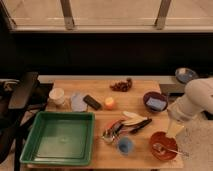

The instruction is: Place apple in plastic cup

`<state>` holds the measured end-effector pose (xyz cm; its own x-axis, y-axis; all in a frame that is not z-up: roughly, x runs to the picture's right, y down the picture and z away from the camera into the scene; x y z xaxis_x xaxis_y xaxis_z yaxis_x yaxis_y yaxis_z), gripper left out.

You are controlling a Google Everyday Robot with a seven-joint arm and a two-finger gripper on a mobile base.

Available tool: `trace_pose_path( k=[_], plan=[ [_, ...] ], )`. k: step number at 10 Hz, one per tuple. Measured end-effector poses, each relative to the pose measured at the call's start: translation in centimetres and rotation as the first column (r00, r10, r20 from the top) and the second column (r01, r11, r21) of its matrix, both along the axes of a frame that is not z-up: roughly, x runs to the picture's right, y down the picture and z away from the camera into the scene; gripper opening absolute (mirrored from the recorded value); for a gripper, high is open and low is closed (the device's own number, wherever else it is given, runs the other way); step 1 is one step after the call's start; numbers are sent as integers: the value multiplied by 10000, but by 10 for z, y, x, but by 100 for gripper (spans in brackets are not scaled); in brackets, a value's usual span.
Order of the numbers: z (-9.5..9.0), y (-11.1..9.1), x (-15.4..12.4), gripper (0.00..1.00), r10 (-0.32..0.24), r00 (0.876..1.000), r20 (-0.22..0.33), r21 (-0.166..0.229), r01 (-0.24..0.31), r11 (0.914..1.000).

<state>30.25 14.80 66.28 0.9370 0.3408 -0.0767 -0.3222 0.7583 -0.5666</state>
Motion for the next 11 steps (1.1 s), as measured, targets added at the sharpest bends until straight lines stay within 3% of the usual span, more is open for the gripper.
trace_pose_path(
  k=[2,4,8,11],
  plan=[
    [14,-20,-19,80,-169,9975,681,56,165,9998],
    [18,-24,-58,80,-494,9895,1362,139,479,9988],
    [31,-31,-157,80,-970,9585,2679,518,862,9949],
    [32,-32,-166,80,-1030,9544,2802,519,921,9944]
  ],
)
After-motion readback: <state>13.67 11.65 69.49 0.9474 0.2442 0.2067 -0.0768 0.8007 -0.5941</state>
